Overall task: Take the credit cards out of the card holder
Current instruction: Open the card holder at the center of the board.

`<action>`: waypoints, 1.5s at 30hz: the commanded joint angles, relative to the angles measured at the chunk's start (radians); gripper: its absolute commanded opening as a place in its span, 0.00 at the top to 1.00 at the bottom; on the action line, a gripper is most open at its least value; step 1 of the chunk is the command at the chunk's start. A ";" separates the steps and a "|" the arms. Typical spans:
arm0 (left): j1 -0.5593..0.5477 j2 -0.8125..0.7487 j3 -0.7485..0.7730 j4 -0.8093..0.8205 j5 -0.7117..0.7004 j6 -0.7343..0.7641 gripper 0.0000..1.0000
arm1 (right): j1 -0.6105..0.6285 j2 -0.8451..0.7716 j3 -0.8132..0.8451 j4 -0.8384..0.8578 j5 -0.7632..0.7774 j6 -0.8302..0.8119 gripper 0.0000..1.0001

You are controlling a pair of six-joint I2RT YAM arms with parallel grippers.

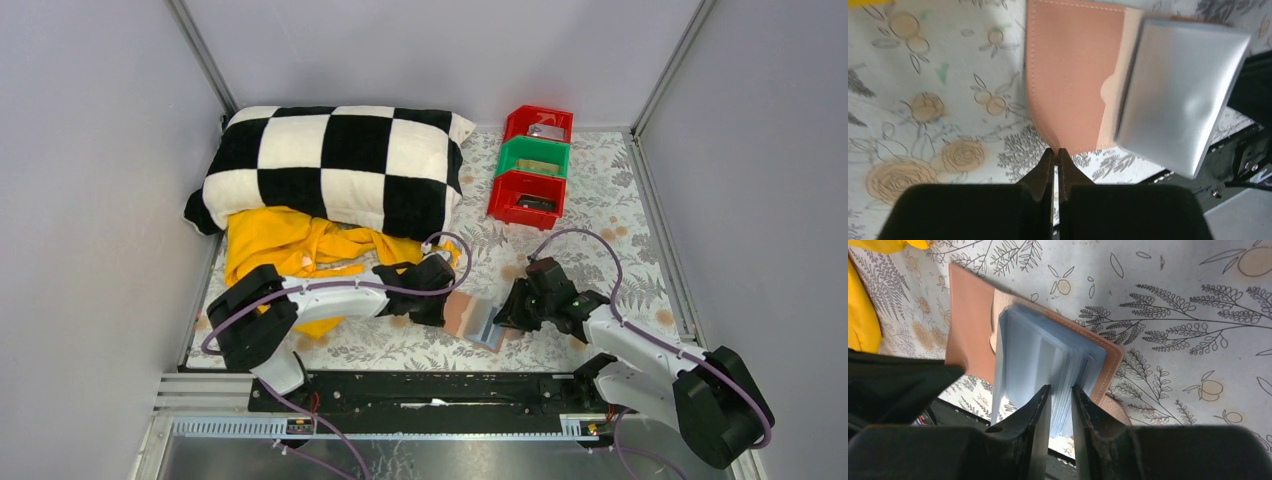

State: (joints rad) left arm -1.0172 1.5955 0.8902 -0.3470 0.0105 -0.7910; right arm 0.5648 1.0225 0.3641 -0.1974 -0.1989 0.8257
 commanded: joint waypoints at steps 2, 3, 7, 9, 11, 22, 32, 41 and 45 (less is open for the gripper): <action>-0.038 -0.102 -0.015 0.026 0.032 -0.091 0.97 | 0.007 0.027 0.053 0.020 0.012 -0.013 0.72; -0.039 -0.120 -0.009 0.008 0.021 -0.090 0.94 | 0.007 0.027 0.059 0.017 0.010 -0.016 0.72; -0.037 -0.174 0.040 -0.065 -0.041 -0.072 0.82 | 0.007 0.018 0.073 0.008 0.006 -0.027 0.70; -0.037 -0.191 0.064 -0.091 -0.060 -0.064 0.79 | 0.007 0.018 0.078 0.000 0.008 -0.033 0.69; -0.037 -0.206 0.083 -0.107 -0.073 -0.058 0.78 | 0.007 0.015 0.078 -0.002 0.008 -0.033 0.69; -0.037 -0.219 0.118 -0.105 -0.095 -0.043 0.72 | 0.006 0.048 0.041 0.158 -0.100 0.009 0.64; -0.037 -0.244 0.100 -0.110 -0.094 -0.040 0.61 | 0.008 0.060 0.056 0.306 -0.228 0.046 0.61; -0.012 -0.283 0.065 -0.114 -0.098 -0.044 0.54 | 0.041 0.112 0.066 0.378 -0.262 0.068 0.61; 0.004 -0.304 0.049 -0.115 -0.099 -0.049 0.54 | 0.061 0.139 0.072 0.399 -0.260 0.077 0.62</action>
State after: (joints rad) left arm -1.0309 1.3384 0.9546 -0.4740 -0.0723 -0.8360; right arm 0.6014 1.1385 0.4061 0.1406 -0.4347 0.8864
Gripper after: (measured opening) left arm 0.460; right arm 0.386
